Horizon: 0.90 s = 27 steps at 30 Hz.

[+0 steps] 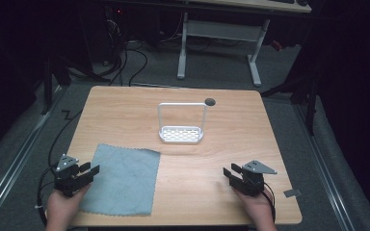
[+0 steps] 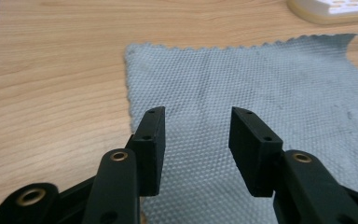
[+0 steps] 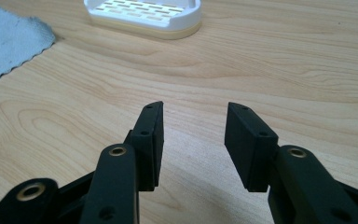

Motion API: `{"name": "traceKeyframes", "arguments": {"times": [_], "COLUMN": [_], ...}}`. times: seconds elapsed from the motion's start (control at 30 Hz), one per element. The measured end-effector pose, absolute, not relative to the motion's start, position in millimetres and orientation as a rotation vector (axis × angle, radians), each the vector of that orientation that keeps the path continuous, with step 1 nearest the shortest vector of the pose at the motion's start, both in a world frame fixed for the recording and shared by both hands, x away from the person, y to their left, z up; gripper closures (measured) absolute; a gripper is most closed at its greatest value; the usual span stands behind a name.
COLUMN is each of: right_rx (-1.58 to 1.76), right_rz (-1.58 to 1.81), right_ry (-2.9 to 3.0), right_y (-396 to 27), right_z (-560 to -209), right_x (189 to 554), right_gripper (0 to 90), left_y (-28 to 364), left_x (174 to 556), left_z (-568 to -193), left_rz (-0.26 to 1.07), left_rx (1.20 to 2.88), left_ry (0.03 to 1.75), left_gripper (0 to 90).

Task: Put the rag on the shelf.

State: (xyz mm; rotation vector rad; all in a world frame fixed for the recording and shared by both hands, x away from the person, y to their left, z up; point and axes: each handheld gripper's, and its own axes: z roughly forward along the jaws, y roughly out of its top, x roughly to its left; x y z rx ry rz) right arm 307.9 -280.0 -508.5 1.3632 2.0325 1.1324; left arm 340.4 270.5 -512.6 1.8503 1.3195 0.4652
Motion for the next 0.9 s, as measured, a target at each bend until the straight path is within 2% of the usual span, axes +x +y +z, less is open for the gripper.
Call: {"name": "traceKeyframes", "arguments": {"times": [0.37,0.4,0.43,0.47,0.5,0.7,0.9], "right_rx": [1.353,1.349,1.344,1.348,1.344,1.316,1.281], "right_rz": [1.14,1.142,1.142,1.142,1.143,1.142,1.137], "right_ry": [2.04,2.04,2.042,2.042,2.045,2.07,2.1], "right_y": [-280.6,-280.3,-280.1,-279.2,-277.8,-268.4,-259.3], "right_z": [-507.3,-507.3,-507.3,-507.4,-507.4,-507.6,-508.3], "right_x": [307.9,307.9,308.1,308.1,308.5,309.7,307.9], "right_gripper": [57.6,57.5,57.5,57.5,57.5,57.6,58.0], "left_y": [264.0,263.9,262.5,260.7,255.1,235.6,185.3], "left_x": [340.2,340.0,339.7,339.6,342.0,337.6,324.4], "left_z": [-514.6,-515.1,-516.5,-517.9,-522.6,-525.1,-524.0], "left_rz": [0.428,0.411,0.389,0.39,0.37,0.364,0.281], "left_rx": [1.871,1.881,1.912,1.938,2.03,2.085,2.15], "left_ry": [1.294,1.283,1.276,1.281,1.281,1.217,1.076], "left_gripper": [57.9,61.7,72.7,88.3,90.0,90.0,90.0]}}
